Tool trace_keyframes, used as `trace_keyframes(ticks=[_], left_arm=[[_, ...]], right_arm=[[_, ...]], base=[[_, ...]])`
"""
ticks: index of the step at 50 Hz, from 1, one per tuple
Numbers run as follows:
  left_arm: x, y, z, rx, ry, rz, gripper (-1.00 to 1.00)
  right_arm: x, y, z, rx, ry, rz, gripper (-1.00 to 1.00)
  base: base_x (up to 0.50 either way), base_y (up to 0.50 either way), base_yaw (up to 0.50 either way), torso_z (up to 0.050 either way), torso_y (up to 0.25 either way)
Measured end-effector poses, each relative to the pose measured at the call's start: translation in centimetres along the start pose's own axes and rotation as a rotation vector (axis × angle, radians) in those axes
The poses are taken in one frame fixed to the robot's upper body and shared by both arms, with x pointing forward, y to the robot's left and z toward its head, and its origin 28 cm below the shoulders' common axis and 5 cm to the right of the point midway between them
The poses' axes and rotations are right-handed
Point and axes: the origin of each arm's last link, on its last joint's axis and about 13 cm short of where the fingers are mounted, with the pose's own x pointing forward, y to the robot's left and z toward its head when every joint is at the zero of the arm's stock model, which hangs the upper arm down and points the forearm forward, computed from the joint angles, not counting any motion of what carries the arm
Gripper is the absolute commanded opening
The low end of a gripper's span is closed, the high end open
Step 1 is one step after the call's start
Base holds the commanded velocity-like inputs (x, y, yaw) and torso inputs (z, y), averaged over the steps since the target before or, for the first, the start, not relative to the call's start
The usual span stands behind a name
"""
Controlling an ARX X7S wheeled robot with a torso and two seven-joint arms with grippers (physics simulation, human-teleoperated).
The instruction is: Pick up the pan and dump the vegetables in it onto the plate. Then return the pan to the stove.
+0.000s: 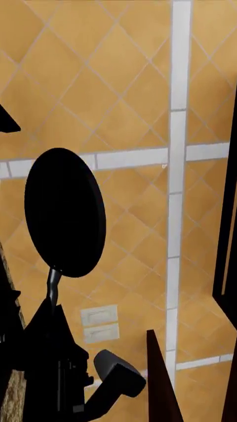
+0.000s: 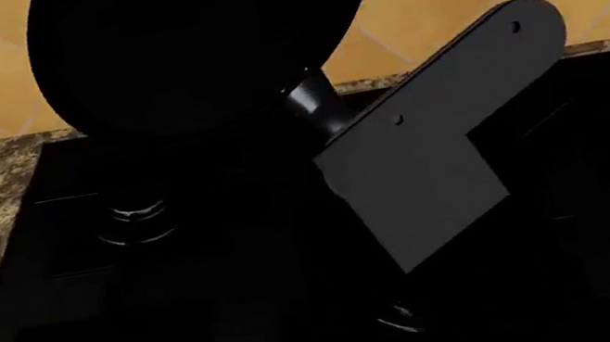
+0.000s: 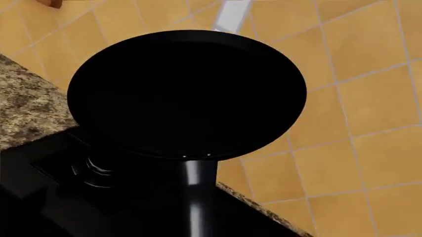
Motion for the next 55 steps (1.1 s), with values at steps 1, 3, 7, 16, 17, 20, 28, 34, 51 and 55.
trace_keyframes(ticks=[1,3,7,16,17,20,28,34,51,55], left_arm=[[0.0,0.0,0.0,0.0,0.0,0.0,1.0],[0.0,0.0,0.0,0.0,0.0,0.0,1.0],[0.0,0.0,0.0,-0.001,-0.001,0.001,1.0],[0.0,0.0,0.0,-0.002,-0.001,0.001,1.0],[0.0,0.0,0.0,-0.002,-0.001,0.0,1.0],[0.0,0.0,0.0,-0.002,-0.001,0.001,1.0],[-0.1,0.0,0.0,-0.005,0.001,0.008,1.0],[-0.1,0.0,0.0,-0.006,0.002,0.014,1.0],[-0.1,0.0,0.0,-0.003,0.007,0.023,1.0],[-0.1,0.0,0.0,-0.004,0.008,0.024,1.0]], right_arm=[[0.0,0.0,0.0,0.001,0.001,0.002,-1.0],[-0.1,0.0,-0.1,0.002,0.003,0.006,-1.0],[-0.3,0.1,-0.1,0.006,0.006,0.014,-1.0],[-0.4,0.0,-0.4,0.029,0.015,0.024,-1.0],[-0.3,-0.1,-0.4,0.033,0.02,0.02,-1.0],[-0.2,-0.2,-0.7,0.05,0.035,0.012,-1.0],[0.0,0.0,-1.8,0.154,0.076,0.043,-1.0],[0.5,0.3,-3.3,0.252,0.123,0.078,-1.0],[0.9,1.0,-7.4,0.454,0.21,0.054,-1.0],[1.2,1.2,-8.2,0.464,0.23,0.049,-1.0]], base=[[-0.01,-0.5,0.0,0.0,0.0],[-0.01,-0.5,0.0,0.0,0.005],[0.0,-0.5,0.0,0.003,0.003],[0.0,-0.46,0.0,0.0,0.002],[0.0,0.0,0.0,0.01,0.0],[0.0,0.0,0.0,0.0,0.003],[0.0,0.0,0.0,0.0,0.003],[0.0,0.0,0.0,0.002,0.004],[0.0,0.0,0.0,0.001,0.002],[0.0,0.0,0.0,0.003,0.003]])
